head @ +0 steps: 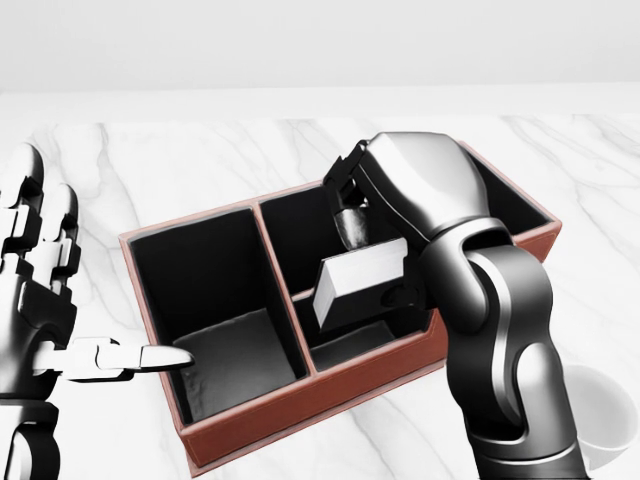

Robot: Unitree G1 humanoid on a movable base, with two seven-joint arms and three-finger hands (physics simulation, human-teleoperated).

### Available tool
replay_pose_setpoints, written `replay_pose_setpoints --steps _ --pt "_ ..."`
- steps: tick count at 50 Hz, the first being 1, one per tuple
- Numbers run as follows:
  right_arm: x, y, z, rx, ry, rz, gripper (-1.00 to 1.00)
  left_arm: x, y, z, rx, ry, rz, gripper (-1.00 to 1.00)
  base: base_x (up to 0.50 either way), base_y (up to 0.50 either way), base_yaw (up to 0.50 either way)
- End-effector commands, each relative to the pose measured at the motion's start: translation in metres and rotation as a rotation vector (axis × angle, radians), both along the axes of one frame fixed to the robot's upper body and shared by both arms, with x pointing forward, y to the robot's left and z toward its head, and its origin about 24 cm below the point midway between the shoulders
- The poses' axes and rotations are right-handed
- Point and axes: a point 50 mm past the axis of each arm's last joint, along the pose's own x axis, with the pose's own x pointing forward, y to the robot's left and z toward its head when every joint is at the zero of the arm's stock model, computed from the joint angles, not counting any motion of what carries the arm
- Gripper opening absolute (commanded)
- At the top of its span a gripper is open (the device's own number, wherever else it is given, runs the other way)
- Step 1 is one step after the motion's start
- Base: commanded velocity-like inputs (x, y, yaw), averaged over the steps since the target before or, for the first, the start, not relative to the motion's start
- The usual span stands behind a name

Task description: Pick up the book and place it in the front compartment of the caddy.

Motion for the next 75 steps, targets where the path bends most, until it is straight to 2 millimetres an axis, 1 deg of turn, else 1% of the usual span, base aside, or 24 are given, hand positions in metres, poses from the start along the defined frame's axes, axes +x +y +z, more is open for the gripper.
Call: replay_pose_setpoints --steps 1,10,13,17,22,33,42,53,59,70,75 --pt "0.009 0.007 0.004 -0.022 -0.041 -0.009 -1.00 -0.001 0.000 0.001 0.000 -0.005 0.001 1.00 0.00 0.00 0.00" --pt "0.019 0.010 -0.002 -0.027 -0.037 -0.014 -1.00 0.000 0.000 0.000 -0.001 -0.002 0.001 1.00 0.00 0.00 0.00" --pt "0.022 0.012 -0.002 -0.024 -0.038 -0.018 -1.00 0.001 0.000 -0.003 -0.002 0.012 0.000 1.00 0.00 0.00 0.00" --pt "0.026 0.014 0.000 -0.024 -0.041 -0.019 -1.00 0.000 0.000 0.000 0.000 0.002 -0.001 1.00 0.00 0.00 0.00" --pt "0.031 0.016 -0.002 -0.029 -0.046 -0.025 -1.00 0.001 0.000 -0.002 -0.001 0.009 0.000 1.00 0.00 0.00 0.00" --pt "0.046 0.014 0.003 -0.030 -0.058 -0.046 -1.00 0.001 0.000 -0.001 0.001 0.003 -0.001 1.00 0.00 0.00 0.00" --pt "0.052 0.018 0.007 -0.030 -0.066 -0.048 -1.00 0.000 0.000 0.000 0.001 0.001 0.000 1.00 0.00 0.00 0.00" --pt "0.055 0.025 0.003 -0.035 -0.062 -0.041 -1.00 0.001 0.000 -0.001 -0.002 0.004 0.000 1.00 0.00 0.00 0.00" --pt "0.059 0.027 0.005 -0.032 -0.063 -0.039 -1.00 0.000 0.000 0.001 -0.002 -0.002 0.000 1.00 0.00 0.00 0.00" --pt "0.066 0.029 -0.002 -0.033 -0.051 -0.044 -1.00 0.000 0.000 0.002 -0.001 -0.009 -0.001 1.00 0.00 0.00 0.00" --pt "0.073 0.029 -0.005 -0.025 -0.037 -0.048 -1.00 0.000 0.000 0.002 -0.003 -0.008 0.000 1.00 0.00 0.00 0.00"
